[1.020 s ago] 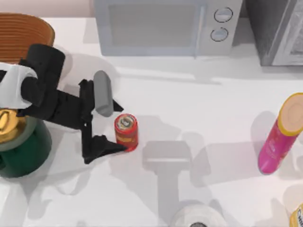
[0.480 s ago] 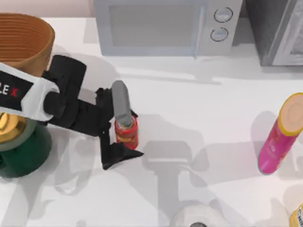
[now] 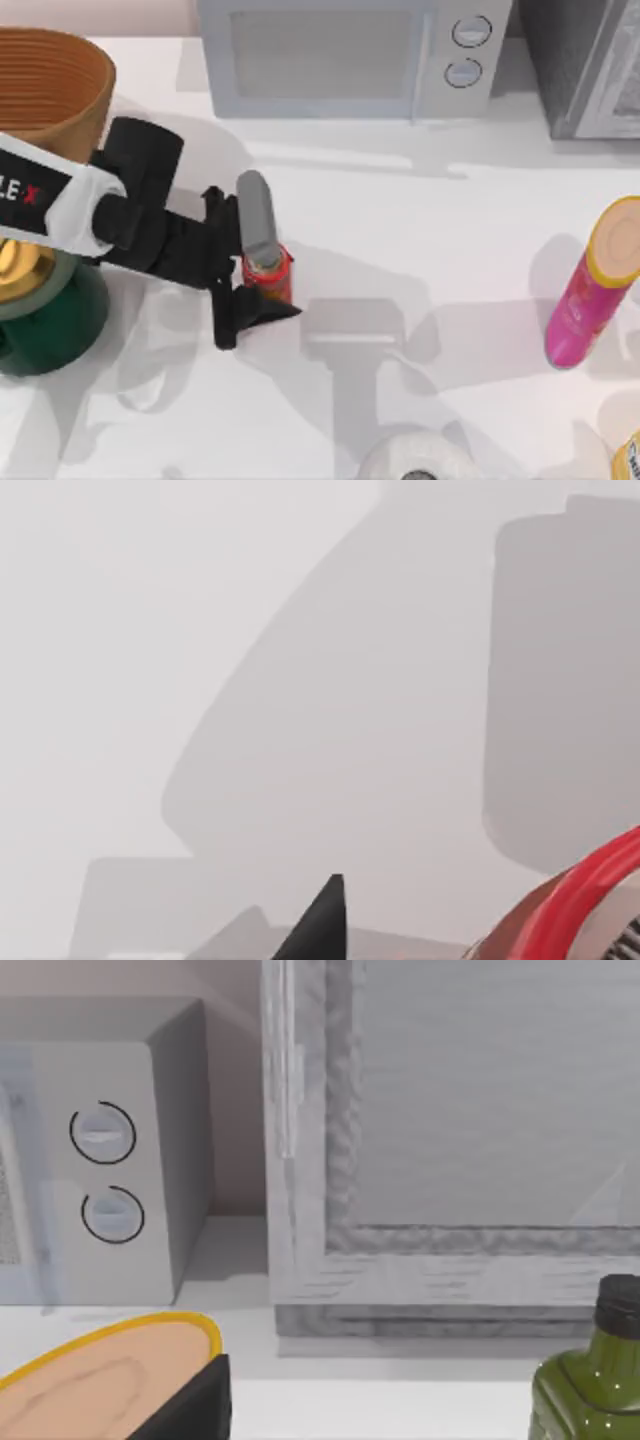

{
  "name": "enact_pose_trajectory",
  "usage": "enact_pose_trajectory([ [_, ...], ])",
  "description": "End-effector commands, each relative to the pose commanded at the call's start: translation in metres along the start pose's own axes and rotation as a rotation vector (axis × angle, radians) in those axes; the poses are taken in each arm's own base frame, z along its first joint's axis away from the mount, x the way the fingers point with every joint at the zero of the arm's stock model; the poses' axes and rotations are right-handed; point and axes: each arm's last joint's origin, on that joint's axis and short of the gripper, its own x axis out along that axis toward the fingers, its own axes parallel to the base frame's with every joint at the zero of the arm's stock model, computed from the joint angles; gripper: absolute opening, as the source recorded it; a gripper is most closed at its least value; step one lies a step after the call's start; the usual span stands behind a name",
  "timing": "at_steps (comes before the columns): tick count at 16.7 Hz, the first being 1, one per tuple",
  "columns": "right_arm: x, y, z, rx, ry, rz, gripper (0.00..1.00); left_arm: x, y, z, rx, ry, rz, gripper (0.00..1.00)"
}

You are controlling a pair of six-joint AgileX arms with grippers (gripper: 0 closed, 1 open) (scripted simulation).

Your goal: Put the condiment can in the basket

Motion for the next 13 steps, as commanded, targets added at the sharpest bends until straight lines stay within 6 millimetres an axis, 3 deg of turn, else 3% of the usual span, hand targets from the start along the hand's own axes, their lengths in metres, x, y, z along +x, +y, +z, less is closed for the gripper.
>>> enact_pose_trajectory([
  [6, 0.0000, 0.0000, 0.0000, 0.000, 0.000, 0.000, 1.00, 0.0000, 0.0000, 0.0000, 0.000, 0.000, 0.000, 0.02],
  [13, 0.0000, 0.0000, 0.0000, 0.000, 0.000, 0.000, 1.00, 0.0000, 0.0000, 0.0000, 0.000, 0.000, 0.000, 0.00],
])
